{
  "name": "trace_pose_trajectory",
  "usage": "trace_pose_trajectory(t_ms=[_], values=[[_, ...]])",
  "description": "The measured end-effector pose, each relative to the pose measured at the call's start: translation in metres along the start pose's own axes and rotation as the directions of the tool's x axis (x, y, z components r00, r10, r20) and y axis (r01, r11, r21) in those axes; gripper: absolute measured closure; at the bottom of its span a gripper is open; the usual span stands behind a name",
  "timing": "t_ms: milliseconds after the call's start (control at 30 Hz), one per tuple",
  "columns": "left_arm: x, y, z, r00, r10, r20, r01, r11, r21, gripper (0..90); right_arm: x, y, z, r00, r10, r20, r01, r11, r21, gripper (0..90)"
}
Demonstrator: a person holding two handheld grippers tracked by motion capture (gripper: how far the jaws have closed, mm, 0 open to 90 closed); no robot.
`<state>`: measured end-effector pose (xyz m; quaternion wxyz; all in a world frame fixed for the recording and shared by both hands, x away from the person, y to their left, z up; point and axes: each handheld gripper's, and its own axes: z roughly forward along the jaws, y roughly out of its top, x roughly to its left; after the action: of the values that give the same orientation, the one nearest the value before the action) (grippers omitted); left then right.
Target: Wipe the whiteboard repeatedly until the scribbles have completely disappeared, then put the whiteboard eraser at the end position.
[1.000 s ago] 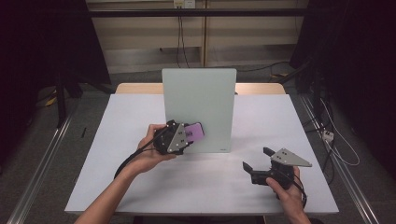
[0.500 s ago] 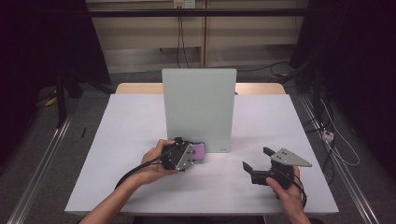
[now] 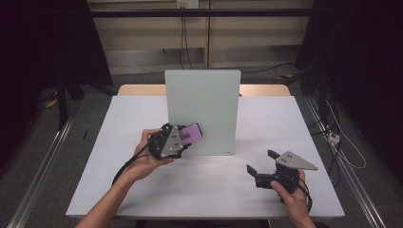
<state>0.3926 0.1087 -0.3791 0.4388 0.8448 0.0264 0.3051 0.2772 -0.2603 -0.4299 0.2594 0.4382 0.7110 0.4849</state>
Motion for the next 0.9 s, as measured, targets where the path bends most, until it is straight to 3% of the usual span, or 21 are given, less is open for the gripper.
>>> trace_pose_trajectory(t_ms=[67, 200, 300, 433, 600, 767, 800, 900], values=[[0.006, 0.003, -0.01, 0.9992, -0.039, 0.003, 0.039, 0.9984, -0.04, 40.8, 0.002, 0.0, 0.0, 1.0, -0.007, 0.0, 0.007, 1.0, 0.0, 5.4], [0.013, 0.007, -0.021, 0.9966, -0.082, -0.005, 0.082, 0.9943, -0.069, 40.8, 0.002, 0.001, 0.002, 1.0, -0.009, -0.004, 0.009, 1.0, 0.002, 5.4], [0.016, 0.007, -0.025, 0.9931, -0.116, 0.013, 0.117, 0.9914, -0.059, 40.8, 0.001, 0.0, 0.002, 1.0, -0.004, -0.003, 0.004, 1.0, 0.003, 5.4], [0.015, 0.008, -0.026, 0.9861, -0.153, 0.066, 0.155, 0.9874, -0.031, 40.8, 0.001, 0.0, 0.001, 1.0, -0.007, -0.004, 0.007, 1.0, 0.0, 5.4], [0.005, 0.008, -0.022, 0.9785, -0.162, 0.128, 0.16, 0.9868, 0.023, 40.8, -0.001, 0.0, -0.001, 1.0, -0.003, -0.005, 0.003, 1.0, -0.005, 5.4], [0.001, 0.008, -0.016, 0.9644, -0.186, 0.188, 0.179, 0.9823, 0.053, 40.8, -0.002, 0.0, -0.003, 1.0, -0.002, 0.0, 0.002, 1.0, -0.005, 5.4], [0.0, 0.009, -0.016, 0.9643, -0.179, 0.195, 0.169, 0.9835, 0.064, 40.8, -0.002, 0.0, -0.003, 1.0, 0.005, 0.003, -0.005, 1.0, -0.006, 5.4], [-0.003, 0.01, -0.015, 0.9538, -0.195, 0.229, 0.179, 0.9798, 0.09, 40.8, -0.001, 0.0, -0.002, 1.0, 0.002, 0.002, -0.002, 1.0, -0.004, 5.4]])
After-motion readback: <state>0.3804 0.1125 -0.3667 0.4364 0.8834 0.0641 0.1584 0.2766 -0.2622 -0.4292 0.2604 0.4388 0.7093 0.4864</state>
